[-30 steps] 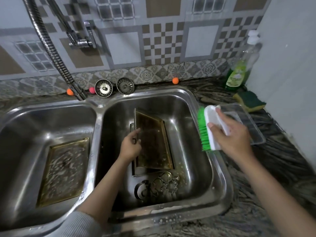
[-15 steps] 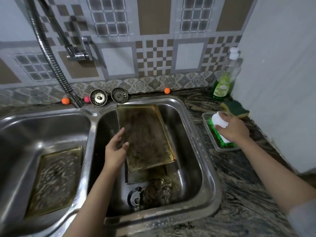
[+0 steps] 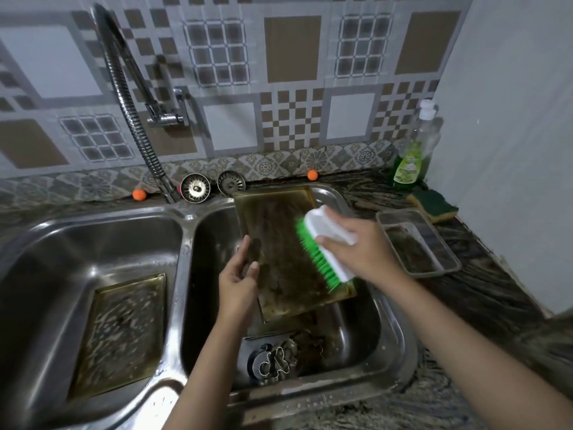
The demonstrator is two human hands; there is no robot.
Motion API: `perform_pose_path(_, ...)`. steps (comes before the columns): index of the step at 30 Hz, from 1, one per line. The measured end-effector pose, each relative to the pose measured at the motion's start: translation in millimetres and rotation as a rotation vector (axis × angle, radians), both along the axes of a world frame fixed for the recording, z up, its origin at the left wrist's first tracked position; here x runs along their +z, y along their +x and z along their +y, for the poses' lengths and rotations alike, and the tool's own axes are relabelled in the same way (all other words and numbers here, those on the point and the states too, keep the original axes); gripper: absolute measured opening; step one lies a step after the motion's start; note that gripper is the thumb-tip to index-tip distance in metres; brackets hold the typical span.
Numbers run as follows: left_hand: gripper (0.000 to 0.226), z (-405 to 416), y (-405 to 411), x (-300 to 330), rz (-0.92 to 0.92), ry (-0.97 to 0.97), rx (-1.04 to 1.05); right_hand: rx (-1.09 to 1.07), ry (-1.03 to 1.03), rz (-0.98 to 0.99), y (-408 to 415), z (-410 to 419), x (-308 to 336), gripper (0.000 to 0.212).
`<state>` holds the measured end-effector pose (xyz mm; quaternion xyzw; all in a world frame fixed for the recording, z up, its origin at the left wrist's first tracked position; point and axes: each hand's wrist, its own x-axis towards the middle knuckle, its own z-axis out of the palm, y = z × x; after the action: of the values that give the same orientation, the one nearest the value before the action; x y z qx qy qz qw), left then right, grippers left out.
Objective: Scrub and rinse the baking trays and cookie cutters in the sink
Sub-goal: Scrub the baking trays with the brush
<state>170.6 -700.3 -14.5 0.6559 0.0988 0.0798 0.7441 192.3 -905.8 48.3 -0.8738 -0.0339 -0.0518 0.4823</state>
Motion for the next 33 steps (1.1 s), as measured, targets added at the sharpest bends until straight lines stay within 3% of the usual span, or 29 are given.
perform_pose_path(2,0.056,-9,-5,5,-0.017,0.011,-0.017,0.071,-0.079,-0.004,5,24,-7,0.058)
perform_pose_path(5,0.055,-16,-12,5,-0.042,0.087,-0.063,-0.095,-0.219,-0.060,36,31,0,0.058)
perform_pose_path(7,0.054,-17,-15,8,-0.036,0.085,-0.083,-0.177,-0.165,-0.076,45,44,6,0.058)
perform_pose_path(12,0.050,16,-11,12,0.041,0.025,0.042,0.145,-0.163,-0.089,5,84,-30,0.059)
perform_pose_path(17,0.048,17,-30,16,0.062,0.063,-0.035,-0.151,-0.104,-0.017,47,53,-22,0.057)
perform_pose_path(21,0.050,14,-28,20,0.044,0.080,-0.034,0.084,-0.131,-0.127,23,91,-24,0.058)
perform_pose_path(26,0.048,13,-35,31,0.011,0.061,-0.038,-0.180,-0.045,-0.040,53,58,-20,0.058)
perform_pose_path(30,0.049,13,-24,35,0.008,0.058,0.020,-0.007,0.029,-0.114,19,79,-31,0.059)
perform_pose_path(33,0.051,20,-24,34,-0.018,0.070,0.016,-0.147,-0.004,-0.111,32,57,-28,0.058)
